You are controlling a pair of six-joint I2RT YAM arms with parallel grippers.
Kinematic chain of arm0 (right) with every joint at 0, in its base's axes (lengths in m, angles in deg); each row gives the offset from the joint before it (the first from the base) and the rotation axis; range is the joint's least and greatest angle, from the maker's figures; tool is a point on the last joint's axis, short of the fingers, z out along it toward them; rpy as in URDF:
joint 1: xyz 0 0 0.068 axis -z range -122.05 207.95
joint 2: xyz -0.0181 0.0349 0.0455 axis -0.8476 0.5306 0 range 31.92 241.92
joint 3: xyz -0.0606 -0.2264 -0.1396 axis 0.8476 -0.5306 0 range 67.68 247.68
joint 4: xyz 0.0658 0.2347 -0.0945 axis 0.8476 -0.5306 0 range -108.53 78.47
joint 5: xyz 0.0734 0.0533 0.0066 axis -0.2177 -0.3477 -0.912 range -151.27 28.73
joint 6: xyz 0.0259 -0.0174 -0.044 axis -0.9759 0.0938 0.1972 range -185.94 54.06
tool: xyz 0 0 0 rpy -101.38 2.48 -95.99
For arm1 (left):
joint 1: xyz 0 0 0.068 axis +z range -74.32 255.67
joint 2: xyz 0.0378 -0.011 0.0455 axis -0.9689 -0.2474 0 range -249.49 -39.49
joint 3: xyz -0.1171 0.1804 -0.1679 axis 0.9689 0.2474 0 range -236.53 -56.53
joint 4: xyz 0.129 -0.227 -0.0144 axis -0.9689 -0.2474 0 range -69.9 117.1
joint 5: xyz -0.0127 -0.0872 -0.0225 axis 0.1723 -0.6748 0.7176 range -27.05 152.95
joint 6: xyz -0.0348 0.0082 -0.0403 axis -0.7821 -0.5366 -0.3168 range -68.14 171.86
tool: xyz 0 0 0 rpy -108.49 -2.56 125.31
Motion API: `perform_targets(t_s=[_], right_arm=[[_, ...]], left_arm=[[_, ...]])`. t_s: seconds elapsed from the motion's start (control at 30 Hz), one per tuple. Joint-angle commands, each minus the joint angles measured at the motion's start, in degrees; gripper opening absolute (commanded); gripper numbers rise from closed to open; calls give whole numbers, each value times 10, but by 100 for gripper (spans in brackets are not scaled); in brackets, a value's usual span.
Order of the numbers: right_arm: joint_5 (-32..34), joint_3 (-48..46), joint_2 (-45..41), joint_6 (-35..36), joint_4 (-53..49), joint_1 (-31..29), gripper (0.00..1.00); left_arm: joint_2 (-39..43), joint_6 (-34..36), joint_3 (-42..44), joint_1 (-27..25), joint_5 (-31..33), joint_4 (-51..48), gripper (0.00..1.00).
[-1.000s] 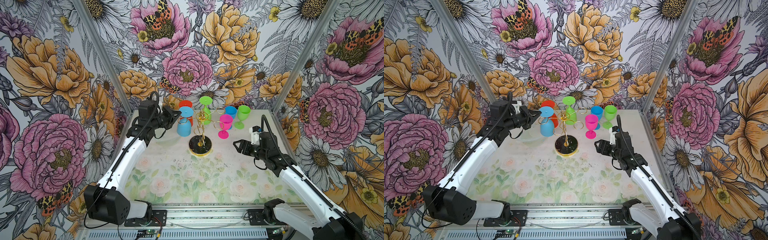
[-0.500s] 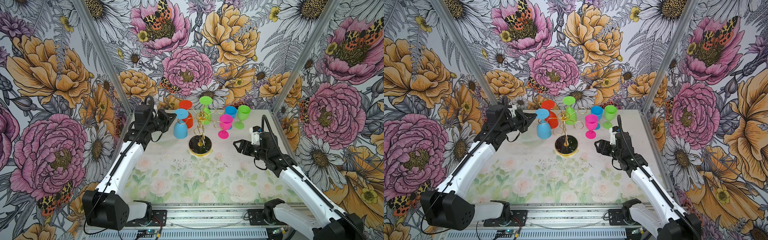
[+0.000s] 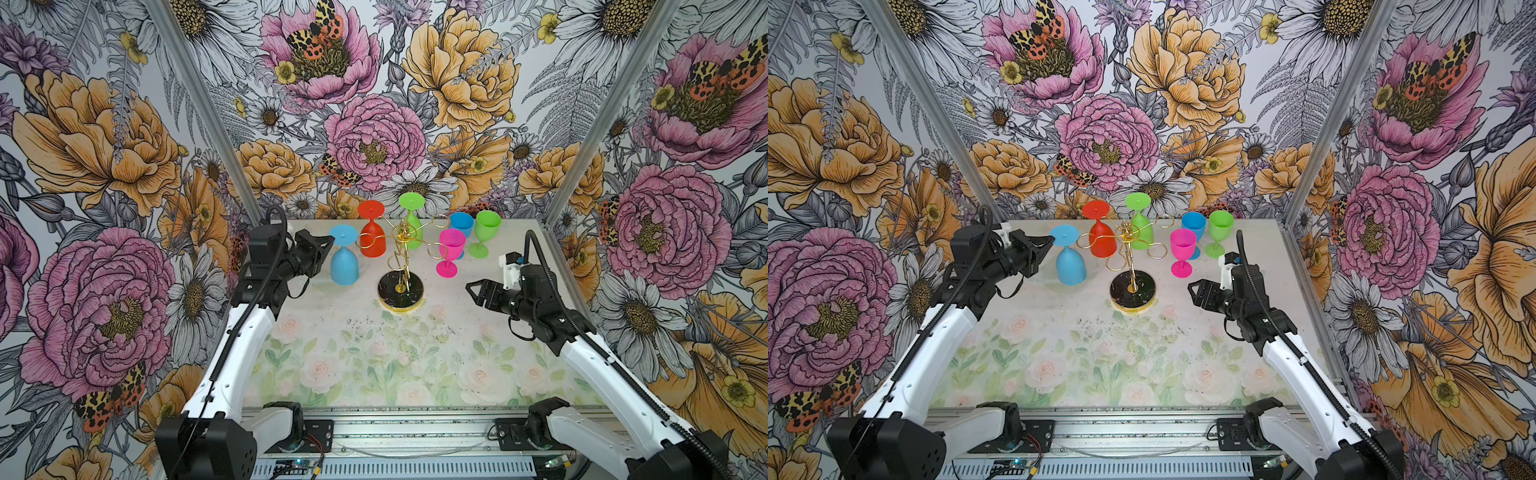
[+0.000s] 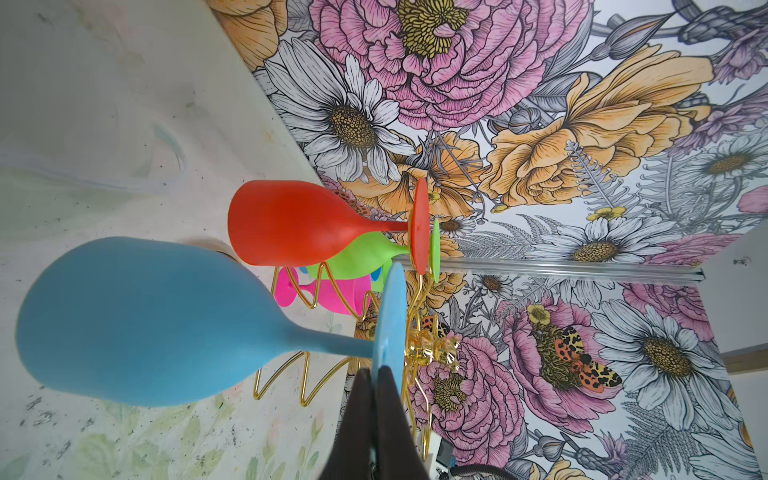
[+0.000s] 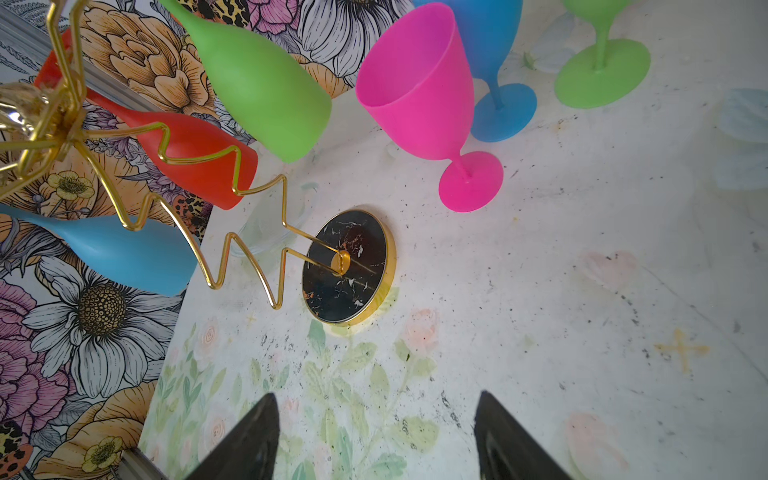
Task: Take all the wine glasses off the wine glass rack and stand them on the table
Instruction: 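Pull the cyan glass off the rack with the left gripper toward the robot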
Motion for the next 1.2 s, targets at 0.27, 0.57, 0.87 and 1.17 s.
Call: perform_targets(t_s=[0.27,0.57,0.87,1.17], right_arm=[[-14,19,47,-10,11,-17,74],[-36,44,103,-19,9,-34,73],[-67,35,109,-13,-8,-33,72],[-141,64,148,-30,-11,-33,71]], left_arm=[[101,102,88,20,-39,-74,0],[151,184,146,-80,-36,-120,0],[168,235,166,-266,17,-122,0],[193,320,194,-417,146,-80,0]])
